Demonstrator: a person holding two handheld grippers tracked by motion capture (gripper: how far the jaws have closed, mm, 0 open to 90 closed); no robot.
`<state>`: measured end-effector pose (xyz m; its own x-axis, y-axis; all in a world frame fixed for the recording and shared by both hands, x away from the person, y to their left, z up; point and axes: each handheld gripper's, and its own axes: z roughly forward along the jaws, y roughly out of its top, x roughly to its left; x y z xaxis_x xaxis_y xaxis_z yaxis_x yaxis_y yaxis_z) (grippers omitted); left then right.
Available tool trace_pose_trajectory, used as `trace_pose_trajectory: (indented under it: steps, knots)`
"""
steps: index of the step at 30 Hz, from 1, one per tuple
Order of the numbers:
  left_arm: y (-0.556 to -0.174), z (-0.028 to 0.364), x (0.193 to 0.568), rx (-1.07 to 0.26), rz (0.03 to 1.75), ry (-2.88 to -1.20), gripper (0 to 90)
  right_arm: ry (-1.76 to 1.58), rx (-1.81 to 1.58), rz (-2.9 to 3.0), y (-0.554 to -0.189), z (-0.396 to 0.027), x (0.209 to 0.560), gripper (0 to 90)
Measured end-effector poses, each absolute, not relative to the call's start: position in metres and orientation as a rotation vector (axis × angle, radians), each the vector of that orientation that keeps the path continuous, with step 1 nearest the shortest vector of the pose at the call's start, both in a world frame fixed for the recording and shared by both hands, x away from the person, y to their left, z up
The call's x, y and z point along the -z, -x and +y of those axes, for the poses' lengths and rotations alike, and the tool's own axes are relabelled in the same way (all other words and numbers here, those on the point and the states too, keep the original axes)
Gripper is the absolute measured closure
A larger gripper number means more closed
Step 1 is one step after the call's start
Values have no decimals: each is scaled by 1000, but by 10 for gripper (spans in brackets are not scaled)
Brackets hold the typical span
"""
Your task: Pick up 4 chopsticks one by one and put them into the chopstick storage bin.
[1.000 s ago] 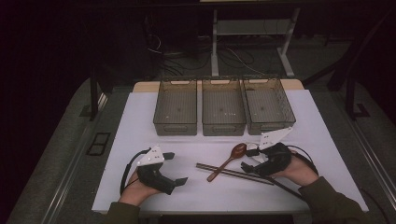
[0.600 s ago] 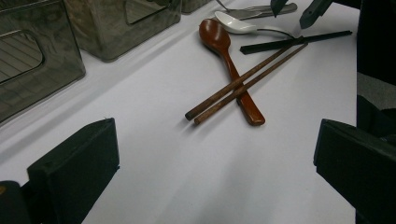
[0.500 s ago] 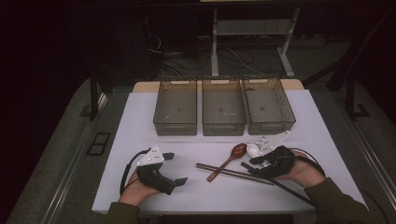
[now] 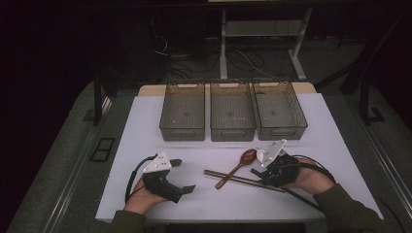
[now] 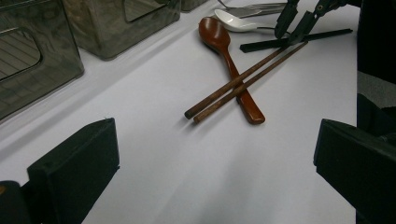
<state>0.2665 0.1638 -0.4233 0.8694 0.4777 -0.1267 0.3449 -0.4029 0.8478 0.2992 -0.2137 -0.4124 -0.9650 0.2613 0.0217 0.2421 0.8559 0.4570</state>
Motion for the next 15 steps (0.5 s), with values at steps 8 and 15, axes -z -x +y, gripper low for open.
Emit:
trace_pose_trajectory:
  steps: [8,15]
  knots:
    - [-267,164,423,-166,600,-2030,0,-402,-658,3012,-302,-212,415,770]
    - [-266,164,423,-164,596,-2028,0,-401,-635,3026,-302,-211,417,777]
